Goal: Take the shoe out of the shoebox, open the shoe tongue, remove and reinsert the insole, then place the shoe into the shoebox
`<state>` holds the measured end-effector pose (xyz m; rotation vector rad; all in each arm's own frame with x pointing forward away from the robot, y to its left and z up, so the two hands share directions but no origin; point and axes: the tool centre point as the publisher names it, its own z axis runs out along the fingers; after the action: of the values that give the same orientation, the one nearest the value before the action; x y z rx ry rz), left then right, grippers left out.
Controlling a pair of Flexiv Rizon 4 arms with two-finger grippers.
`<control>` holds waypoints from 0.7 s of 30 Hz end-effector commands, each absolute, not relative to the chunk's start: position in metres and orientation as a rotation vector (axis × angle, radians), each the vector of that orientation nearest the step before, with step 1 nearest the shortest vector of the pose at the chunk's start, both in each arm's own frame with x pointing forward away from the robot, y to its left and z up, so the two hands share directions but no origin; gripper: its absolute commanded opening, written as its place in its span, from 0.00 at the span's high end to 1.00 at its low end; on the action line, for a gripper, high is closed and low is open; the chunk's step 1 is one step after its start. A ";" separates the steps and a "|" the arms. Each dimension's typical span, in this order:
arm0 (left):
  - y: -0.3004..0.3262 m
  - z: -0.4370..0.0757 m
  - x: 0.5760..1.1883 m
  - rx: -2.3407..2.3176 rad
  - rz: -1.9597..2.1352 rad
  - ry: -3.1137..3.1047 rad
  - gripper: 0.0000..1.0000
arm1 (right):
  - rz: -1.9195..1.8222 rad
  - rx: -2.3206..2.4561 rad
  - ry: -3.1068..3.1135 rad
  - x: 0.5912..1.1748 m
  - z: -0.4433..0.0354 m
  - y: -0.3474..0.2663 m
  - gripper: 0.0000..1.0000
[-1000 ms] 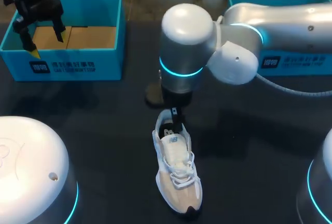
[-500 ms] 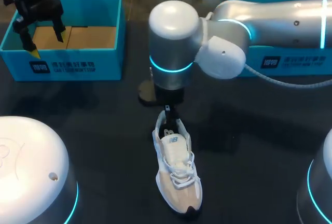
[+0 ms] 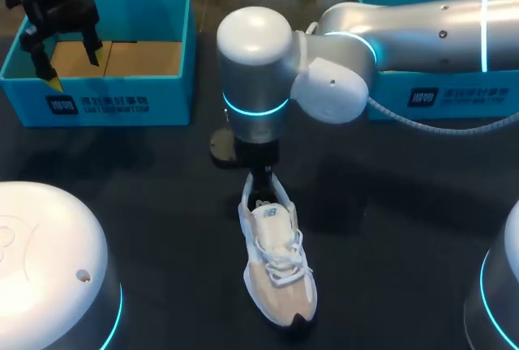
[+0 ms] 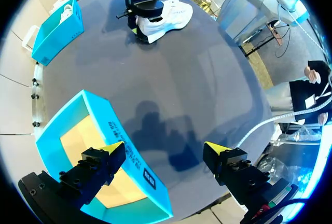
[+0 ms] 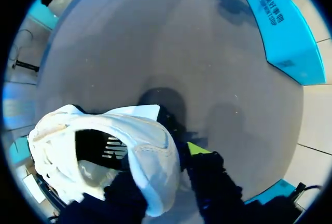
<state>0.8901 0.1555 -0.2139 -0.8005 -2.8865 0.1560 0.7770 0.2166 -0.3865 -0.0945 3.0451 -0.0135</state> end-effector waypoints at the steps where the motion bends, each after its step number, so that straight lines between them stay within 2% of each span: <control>1: 0.156 -0.214 0.890 -0.801 0.152 -2.886 0.00 | -0.011 -0.086 3.009 0.768 -0.363 0.207 1.00; 7: 0.156 -0.214 0.890 -0.801 0.152 -2.886 0.00 | -0.050 -0.069 2.973 0.765 -0.324 0.187 1.00; 17: 0.156 -0.214 0.890 -0.801 0.152 -2.886 0.00 | -0.226 -0.038 2.882 0.791 -0.225 0.125 1.00; 21: 0.156 -0.214 0.890 -0.801 0.152 -2.886 0.00 | -0.185 -0.058 2.842 0.806 -0.189 0.108 1.00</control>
<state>0.8901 0.1554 -0.2139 -0.8006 -2.8864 0.1560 0.8153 0.1375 -0.2489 -0.0460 2.8366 -0.2253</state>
